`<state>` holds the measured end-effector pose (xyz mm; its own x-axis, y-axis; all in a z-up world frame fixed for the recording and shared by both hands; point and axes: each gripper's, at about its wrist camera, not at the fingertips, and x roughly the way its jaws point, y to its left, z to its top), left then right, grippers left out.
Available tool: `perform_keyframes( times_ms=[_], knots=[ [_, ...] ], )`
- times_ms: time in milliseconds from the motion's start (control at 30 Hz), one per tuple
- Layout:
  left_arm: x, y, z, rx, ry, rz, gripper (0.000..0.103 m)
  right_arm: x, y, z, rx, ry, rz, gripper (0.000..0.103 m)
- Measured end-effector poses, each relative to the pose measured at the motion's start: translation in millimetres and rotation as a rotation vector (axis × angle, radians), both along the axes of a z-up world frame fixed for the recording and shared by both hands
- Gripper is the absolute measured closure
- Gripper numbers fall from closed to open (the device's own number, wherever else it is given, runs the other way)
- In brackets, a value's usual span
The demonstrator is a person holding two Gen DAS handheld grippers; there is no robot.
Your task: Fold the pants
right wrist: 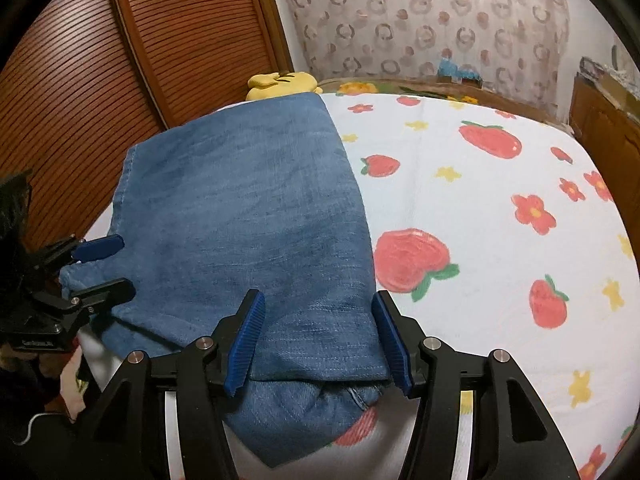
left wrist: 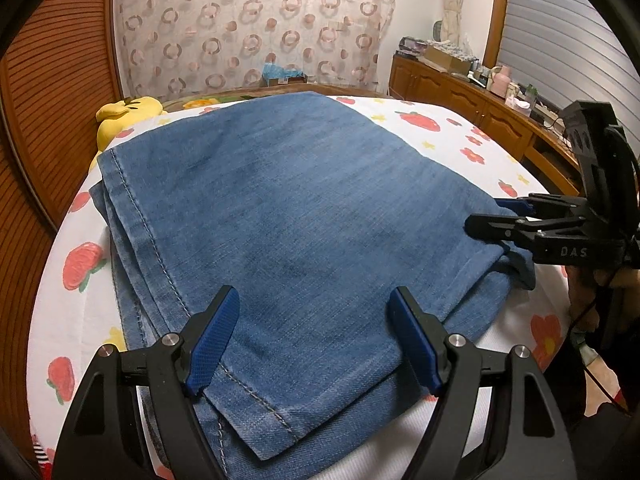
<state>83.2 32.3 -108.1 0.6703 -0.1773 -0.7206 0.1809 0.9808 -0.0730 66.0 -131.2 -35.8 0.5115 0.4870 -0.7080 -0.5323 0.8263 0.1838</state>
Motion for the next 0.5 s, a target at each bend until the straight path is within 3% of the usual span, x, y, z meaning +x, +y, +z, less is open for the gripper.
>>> perform_keyframes(
  times_ms=[100, 233, 300, 500],
  knots=[
    [0, 0, 0, -0.002, -0.001, 0.000, 0.025, 2, -2, -1, -0.004, -0.002, -0.003, 0.047],
    [1, -1, -1, -0.009, -0.006, 0.001, 0.025, 2, 0, 3, 0.036, 0.015, 0.026, 0.080],
    [1, -1, 0, -0.021, -0.006, 0.001, 0.025, 0, 0, 13, 0.064, -0.013, 0.031, 0.090],
    [-12, 15, 24, -0.066, -0.048, 0.025, 0.025, -21, 20, 71, 0.104, -0.189, 0.098, 0.091]
  ],
)
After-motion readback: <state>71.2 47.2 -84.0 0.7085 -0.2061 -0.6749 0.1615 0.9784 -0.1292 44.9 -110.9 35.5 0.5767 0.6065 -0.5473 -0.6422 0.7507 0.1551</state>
